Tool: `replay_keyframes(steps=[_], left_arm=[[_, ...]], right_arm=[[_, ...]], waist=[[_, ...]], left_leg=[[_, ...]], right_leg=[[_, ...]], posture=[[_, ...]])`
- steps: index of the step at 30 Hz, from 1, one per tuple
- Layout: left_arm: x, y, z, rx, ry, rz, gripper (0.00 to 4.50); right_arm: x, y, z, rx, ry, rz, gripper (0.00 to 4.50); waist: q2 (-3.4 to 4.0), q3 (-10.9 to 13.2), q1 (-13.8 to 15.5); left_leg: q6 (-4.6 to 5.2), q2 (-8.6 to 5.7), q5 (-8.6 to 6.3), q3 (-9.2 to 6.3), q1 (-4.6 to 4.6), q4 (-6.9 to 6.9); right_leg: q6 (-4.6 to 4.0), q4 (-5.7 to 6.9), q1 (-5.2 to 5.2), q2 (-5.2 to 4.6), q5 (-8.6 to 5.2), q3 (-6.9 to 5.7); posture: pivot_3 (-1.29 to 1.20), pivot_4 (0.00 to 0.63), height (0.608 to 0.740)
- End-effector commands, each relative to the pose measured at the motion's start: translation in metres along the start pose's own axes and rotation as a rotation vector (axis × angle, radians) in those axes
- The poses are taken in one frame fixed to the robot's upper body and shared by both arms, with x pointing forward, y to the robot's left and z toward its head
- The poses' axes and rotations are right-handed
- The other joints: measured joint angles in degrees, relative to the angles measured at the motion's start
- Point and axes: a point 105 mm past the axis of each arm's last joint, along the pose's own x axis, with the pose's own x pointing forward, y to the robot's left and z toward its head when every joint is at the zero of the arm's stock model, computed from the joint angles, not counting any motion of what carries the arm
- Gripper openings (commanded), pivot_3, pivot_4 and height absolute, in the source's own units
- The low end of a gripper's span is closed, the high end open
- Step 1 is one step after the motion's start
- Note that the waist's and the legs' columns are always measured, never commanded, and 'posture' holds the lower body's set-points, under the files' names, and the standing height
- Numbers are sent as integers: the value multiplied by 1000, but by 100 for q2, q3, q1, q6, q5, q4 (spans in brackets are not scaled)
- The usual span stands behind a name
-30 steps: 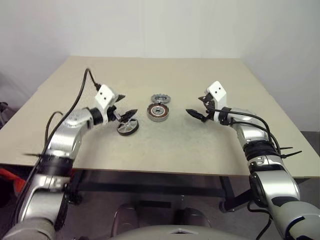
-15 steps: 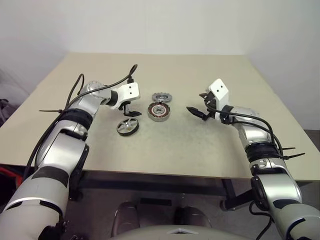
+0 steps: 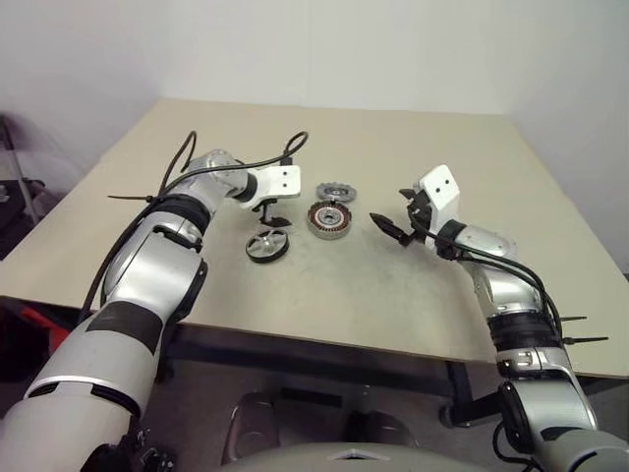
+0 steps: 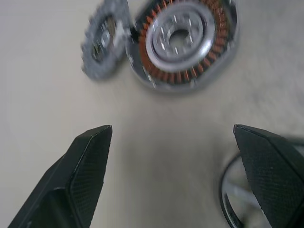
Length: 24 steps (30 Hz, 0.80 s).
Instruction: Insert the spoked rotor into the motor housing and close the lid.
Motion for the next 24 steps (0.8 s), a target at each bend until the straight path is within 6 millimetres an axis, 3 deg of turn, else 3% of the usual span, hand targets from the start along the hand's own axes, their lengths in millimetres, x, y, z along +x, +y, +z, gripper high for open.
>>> replay_keyframes(steps=[1,17,24], left_arm=[[-2,15,17,37,-33,71,4315],[35,-26,19,19,-64,-35,4315],[41,-32,19,25,-58,-53,4315]], right_arm=[[-6,-4,20,-16,-64,-39,4500],[-18,3,32,-44,-66,-62,4500],[-21,2,34,-42,-67,-83,4500]], waist=[[0,0,13],[0,0,41],[0,0,90]], left_leg=[[0,0,0,0,0,0],[0,-1,0,0,-2,-1],[0,-1,0,-1,1,-1]], right_leg=[[0,0,0,0,0,0],[5,-3,1,0,0,-1],[5,-3,1,0,0,-1]], posture=[[0,0,740],[0,0,740],[0,0,740]])
